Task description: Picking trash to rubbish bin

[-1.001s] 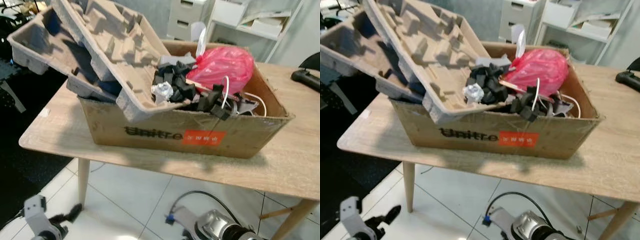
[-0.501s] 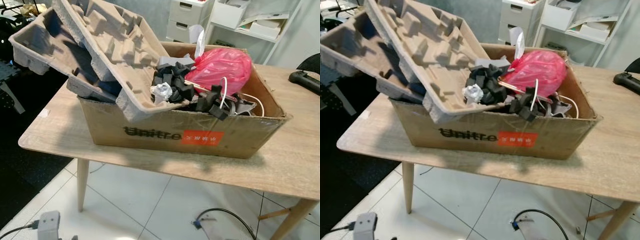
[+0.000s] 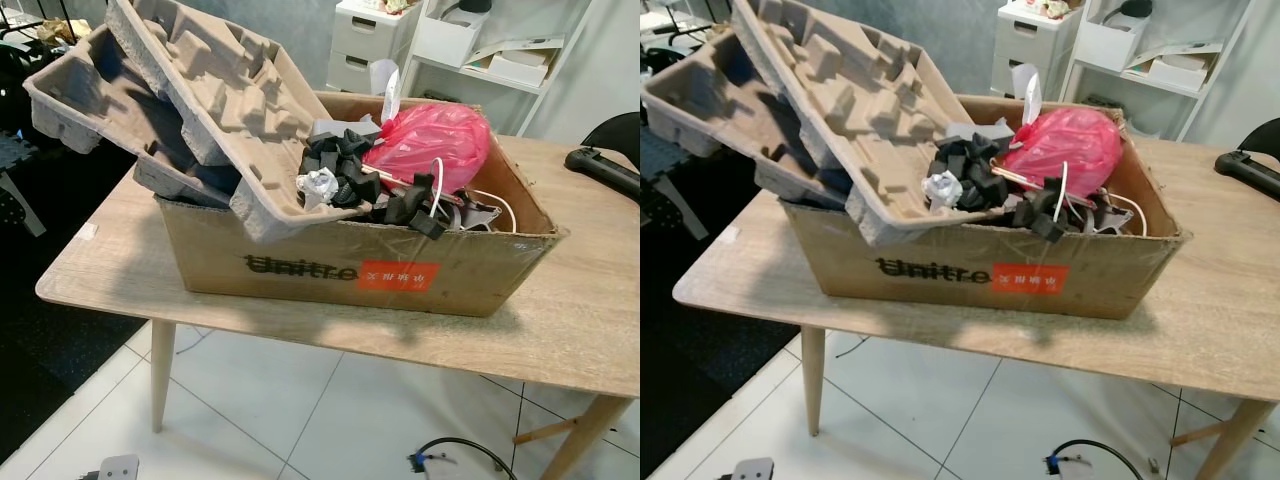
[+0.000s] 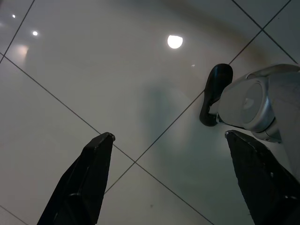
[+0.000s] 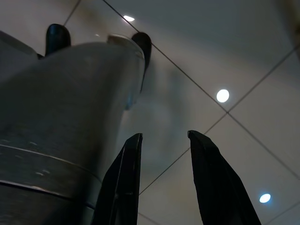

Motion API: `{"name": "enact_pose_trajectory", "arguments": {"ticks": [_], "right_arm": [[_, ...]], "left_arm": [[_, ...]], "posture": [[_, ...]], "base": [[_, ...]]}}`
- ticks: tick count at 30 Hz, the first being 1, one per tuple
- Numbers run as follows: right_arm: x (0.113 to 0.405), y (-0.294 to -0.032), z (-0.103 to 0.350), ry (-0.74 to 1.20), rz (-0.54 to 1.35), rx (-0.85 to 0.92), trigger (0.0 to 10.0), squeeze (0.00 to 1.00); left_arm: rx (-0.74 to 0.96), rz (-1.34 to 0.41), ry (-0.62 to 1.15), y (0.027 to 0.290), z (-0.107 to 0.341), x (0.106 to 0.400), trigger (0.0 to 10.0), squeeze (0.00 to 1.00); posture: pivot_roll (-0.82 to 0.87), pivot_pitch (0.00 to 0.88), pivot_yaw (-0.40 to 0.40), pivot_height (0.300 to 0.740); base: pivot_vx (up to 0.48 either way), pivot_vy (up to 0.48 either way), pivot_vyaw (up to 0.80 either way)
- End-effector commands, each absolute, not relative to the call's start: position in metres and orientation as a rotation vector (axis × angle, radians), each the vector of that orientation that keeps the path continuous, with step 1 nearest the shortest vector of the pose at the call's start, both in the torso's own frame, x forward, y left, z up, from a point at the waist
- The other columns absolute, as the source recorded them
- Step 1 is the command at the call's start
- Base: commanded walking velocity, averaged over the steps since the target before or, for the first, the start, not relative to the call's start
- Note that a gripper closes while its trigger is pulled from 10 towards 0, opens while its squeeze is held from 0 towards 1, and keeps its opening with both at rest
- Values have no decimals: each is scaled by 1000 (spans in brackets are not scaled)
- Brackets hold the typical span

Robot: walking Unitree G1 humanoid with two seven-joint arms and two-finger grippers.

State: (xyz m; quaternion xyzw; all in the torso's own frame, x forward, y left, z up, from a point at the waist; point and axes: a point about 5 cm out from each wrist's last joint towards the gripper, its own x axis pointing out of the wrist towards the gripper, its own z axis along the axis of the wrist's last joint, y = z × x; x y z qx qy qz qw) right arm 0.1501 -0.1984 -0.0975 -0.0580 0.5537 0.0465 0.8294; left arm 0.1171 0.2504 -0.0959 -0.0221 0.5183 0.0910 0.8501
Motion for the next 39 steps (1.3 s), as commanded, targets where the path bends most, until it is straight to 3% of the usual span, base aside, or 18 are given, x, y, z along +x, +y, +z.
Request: {"name": "enact_pose_trajectory", "arguments": {"ticks": [1, 13, 20, 23, 29, 30, 39], "right_arm": [[148, -196, -99, 1184, 131, -159, 10000, 0], [153, -181, -99, 1187, 303, -334, 10000, 0], [151, -179, -100, 1190, 311, -339, 10000, 0], [146, -175, -102, 1198, 315, -336, 10000, 0], [144, -185, -102, 1209, 348, -400, 10000, 0], [145, -190, -101, 1206, 343, -408, 10000, 0], [148, -193, -99, 1201, 359, -441, 10000, 0]], "left_arm": [[-43, 187, 1142, 244, -101, 107, 10000, 0], [-24, 209, 1156, 243, -101, 109, 10000, 0], [-18, 216, 1176, 244, -103, 104, 10000, 0], [-2, 212, 1194, 248, -103, 99, 10000, 0], [-9, 212, 1193, 242, -104, 100, 10000, 0], [-30, 217, 1184, 237, -105, 103, 10000, 0], [-24, 192, 1176, 230, -105, 108, 10000, 0]], "posture": [[114, 74, -43, 740], [140, 75, -60, 740], [145, 81, -52, 740], [143, 41, -33, 740], [123, 68, -92, 740], [153, 25, -103, 740], [154, 55, -105, 740]], "base": [[0, 0, 0], [0, 0, 0], [0, 0, 0], [0, 0, 0], [0, 0, 0], [0, 0, 0], [0, 0, 0]]}}
